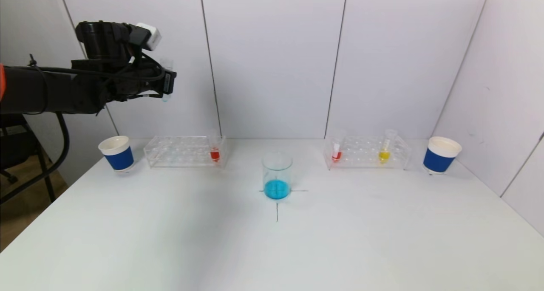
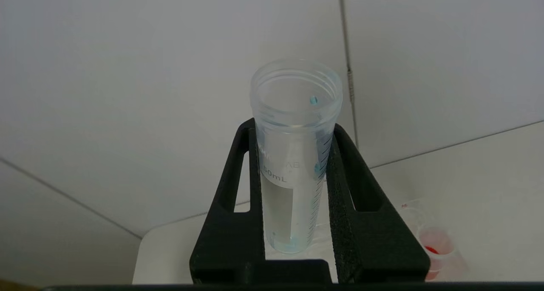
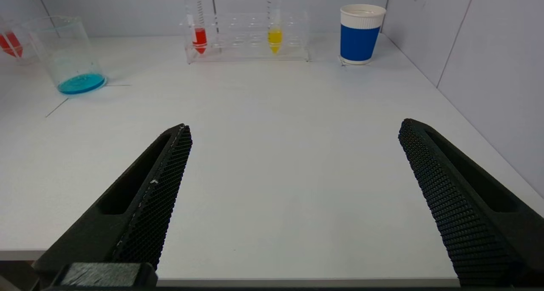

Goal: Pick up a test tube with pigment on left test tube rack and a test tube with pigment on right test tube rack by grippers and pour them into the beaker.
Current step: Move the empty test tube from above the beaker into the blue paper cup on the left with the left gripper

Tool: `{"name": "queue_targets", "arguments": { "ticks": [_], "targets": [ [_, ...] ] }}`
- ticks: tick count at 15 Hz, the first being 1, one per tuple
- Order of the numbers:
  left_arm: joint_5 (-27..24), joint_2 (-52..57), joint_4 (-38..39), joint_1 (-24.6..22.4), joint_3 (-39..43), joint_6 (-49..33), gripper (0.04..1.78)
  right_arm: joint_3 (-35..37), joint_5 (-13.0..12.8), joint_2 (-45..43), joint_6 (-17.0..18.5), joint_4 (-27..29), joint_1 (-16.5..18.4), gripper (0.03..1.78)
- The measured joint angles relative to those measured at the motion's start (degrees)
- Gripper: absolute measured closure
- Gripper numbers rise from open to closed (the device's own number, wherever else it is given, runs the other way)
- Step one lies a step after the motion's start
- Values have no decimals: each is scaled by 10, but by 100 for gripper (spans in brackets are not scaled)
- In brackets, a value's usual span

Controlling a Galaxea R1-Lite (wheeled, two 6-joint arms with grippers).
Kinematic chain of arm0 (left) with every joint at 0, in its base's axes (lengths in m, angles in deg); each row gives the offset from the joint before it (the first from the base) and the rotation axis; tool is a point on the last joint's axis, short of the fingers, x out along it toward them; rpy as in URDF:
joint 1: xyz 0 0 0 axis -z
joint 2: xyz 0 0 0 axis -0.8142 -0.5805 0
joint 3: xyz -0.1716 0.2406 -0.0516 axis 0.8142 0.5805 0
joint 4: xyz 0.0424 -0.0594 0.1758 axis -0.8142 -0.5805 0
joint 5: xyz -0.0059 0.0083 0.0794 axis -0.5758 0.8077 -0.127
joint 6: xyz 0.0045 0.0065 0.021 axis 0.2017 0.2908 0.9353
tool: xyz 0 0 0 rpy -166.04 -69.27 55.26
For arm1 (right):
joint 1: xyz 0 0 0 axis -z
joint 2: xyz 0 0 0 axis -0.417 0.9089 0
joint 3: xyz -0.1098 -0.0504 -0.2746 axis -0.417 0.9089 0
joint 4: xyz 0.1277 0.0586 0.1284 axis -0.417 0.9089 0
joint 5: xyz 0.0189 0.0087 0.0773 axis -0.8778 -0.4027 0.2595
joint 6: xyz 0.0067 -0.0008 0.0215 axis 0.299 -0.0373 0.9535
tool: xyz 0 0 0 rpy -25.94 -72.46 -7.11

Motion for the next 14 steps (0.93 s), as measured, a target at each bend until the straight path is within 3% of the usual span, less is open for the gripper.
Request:
{"name": "queue_targets", "arguments": {
  "ticks": [7,14],
  "targets": [
    [16,14,2,-118,49,-72,137,0,0,0,0,0,0,4],
    [10,-34,74,-187,94,-75,137,0,0,0,0,0,0,4]
  ]
}}
